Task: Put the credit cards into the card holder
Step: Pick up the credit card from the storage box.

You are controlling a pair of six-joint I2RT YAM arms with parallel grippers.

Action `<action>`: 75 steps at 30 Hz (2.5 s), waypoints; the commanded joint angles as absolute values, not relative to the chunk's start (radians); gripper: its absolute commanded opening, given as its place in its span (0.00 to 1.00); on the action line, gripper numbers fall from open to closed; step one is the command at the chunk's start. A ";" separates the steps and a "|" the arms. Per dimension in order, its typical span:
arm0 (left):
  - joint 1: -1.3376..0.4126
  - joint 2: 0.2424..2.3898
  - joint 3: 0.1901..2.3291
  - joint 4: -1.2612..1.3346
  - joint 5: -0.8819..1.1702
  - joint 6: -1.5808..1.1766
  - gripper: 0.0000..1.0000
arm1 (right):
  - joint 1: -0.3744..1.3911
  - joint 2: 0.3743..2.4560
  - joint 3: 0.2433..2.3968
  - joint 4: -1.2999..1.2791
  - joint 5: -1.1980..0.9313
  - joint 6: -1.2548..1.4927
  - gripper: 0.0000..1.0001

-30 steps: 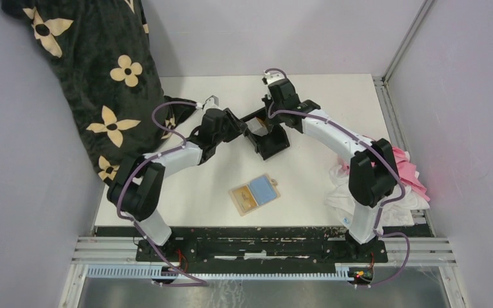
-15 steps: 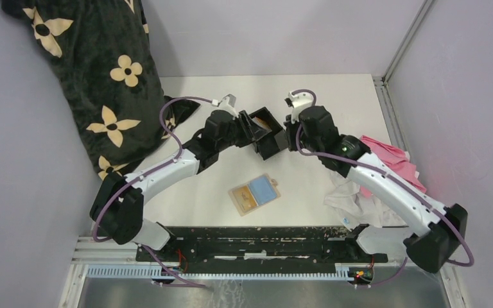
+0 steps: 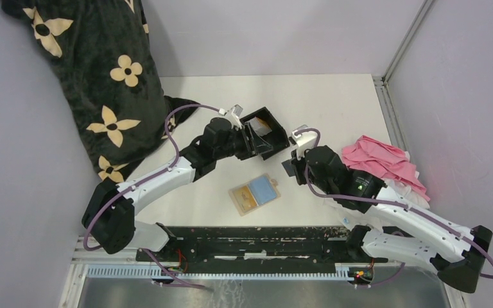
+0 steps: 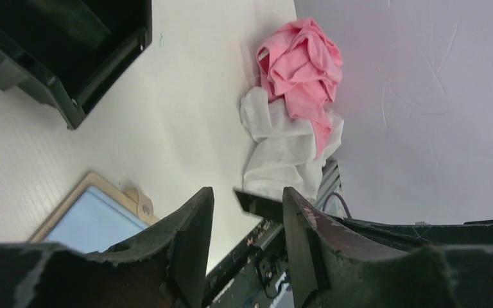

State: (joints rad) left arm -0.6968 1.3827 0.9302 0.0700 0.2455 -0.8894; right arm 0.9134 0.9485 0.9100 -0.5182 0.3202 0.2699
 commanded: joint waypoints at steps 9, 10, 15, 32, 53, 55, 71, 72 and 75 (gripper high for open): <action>-0.695 1.329 0.880 0.097 0.436 -1.184 0.54 | 1.095 0.933 0.863 -0.386 0.641 0.112 0.01; -0.694 1.337 0.875 0.113 0.452 -1.215 0.54 | 1.115 0.942 0.865 -0.379 0.664 0.099 0.01; -0.692 1.366 0.845 0.191 0.498 -1.368 0.55 | 1.208 0.974 0.868 -0.329 0.776 0.045 0.01; -0.676 1.410 0.793 0.341 0.527 -1.516 0.57 | 1.395 1.105 0.905 -0.197 0.946 -0.120 0.01; -0.673 1.424 0.718 0.511 0.644 -1.569 0.27 | 1.468 1.151 0.889 -0.105 1.049 -0.278 0.01; -0.673 1.426 0.704 0.545 0.648 -1.586 0.22 | 1.469 1.159 0.888 -0.103 1.050 -0.278 0.01; -0.672 1.415 0.635 0.662 0.555 -1.587 0.03 | 1.473 1.158 0.831 -0.083 1.130 -0.187 0.33; -0.670 1.416 0.635 0.660 0.539 -1.576 0.03 | 1.471 1.158 0.824 -0.071 1.138 -0.182 0.39; -0.669 1.422 0.636 0.655 0.485 -1.549 0.03 | 1.470 1.164 0.809 -0.034 1.168 -0.181 0.51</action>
State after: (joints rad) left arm -0.6708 1.4208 0.6437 0.6090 0.5514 -1.5848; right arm 1.4727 1.1736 0.8242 -0.1120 1.0760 -0.2039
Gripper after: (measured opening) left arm 0.045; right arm 0.459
